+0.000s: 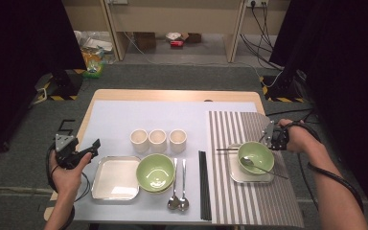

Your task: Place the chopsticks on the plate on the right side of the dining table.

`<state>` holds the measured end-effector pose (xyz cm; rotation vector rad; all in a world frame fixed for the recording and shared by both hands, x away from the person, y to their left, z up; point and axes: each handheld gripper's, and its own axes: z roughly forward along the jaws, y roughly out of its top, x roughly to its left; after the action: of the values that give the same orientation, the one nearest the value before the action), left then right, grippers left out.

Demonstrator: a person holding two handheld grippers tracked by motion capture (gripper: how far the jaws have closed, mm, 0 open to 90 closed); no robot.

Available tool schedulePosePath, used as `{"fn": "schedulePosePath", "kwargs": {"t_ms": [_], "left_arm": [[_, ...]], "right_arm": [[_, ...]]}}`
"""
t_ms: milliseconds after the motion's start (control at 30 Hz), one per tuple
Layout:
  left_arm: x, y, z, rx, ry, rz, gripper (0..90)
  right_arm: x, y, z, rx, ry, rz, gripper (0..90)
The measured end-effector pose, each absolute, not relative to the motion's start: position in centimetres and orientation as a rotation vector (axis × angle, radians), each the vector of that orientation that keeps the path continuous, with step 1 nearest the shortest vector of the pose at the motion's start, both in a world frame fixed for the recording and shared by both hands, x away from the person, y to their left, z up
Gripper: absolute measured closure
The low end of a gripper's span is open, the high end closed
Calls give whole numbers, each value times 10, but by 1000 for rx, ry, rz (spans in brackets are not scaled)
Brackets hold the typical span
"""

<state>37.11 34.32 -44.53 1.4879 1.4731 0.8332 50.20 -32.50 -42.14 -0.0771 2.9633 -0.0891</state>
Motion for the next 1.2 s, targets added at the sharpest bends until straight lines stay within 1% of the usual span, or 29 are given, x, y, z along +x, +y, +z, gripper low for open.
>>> {"fn": "schedulePosePath", "kwargs": {"t_ms": [567, 733, 1200], "left_arm": [[372, 343, -446, 1495, 1470, 833, 148], [372, 342, -446, 1498, 1471, 831, 149], [372, 341, -446, 1495, 1468, 832, 148]], "right_arm": [[503, -323, -422, -85, 2963, -125, 850], [502, -322, -423, -66, 2963, -124, 807], [503, -319, -411, -61, 2952, -122, 788]]}}
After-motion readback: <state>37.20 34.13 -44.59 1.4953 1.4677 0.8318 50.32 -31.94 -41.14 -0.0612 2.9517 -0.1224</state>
